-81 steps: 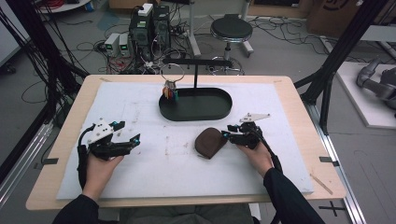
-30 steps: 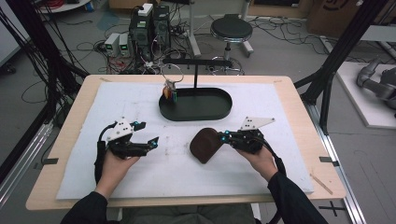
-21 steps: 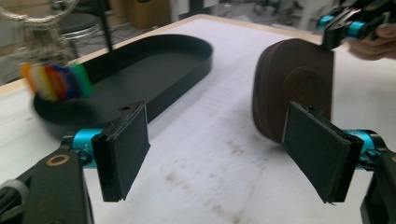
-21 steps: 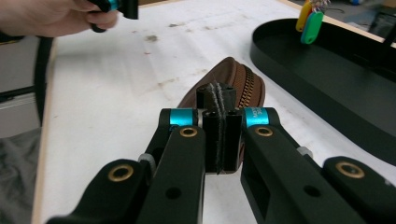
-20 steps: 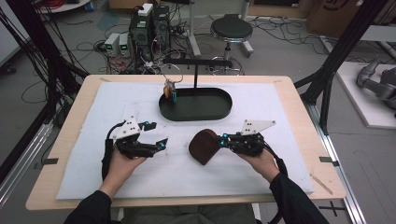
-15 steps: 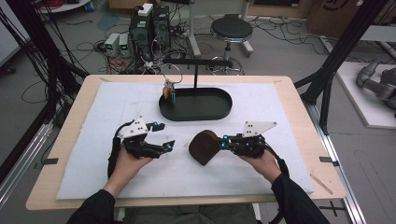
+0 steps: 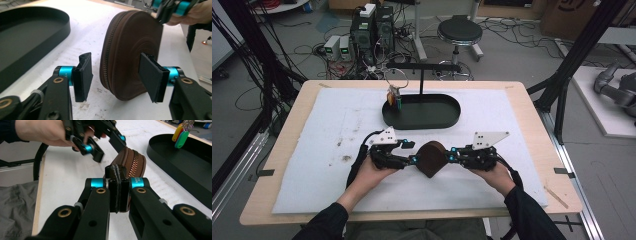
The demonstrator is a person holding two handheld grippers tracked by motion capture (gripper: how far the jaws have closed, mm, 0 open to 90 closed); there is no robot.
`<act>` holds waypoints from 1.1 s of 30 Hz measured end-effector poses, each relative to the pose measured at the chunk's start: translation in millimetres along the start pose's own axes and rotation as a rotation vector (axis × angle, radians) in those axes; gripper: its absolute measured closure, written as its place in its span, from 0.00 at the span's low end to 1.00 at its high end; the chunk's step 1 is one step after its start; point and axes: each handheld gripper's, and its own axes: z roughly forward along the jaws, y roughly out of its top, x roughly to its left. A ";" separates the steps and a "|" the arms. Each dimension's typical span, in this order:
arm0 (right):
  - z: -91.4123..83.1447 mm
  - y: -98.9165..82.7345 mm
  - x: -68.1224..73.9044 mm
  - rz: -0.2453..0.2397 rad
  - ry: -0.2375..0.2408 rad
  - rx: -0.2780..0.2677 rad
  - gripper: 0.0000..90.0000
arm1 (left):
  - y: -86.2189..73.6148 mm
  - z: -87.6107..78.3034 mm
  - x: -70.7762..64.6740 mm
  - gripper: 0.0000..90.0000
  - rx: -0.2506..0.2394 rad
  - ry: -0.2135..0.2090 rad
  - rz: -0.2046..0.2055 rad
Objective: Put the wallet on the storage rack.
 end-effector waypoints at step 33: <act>3.8 -2.5 -12.4 0.096 0.018 0.040 0.47 | 6.5 1.3 -34.8 0.94 0.009 -0.039 0.210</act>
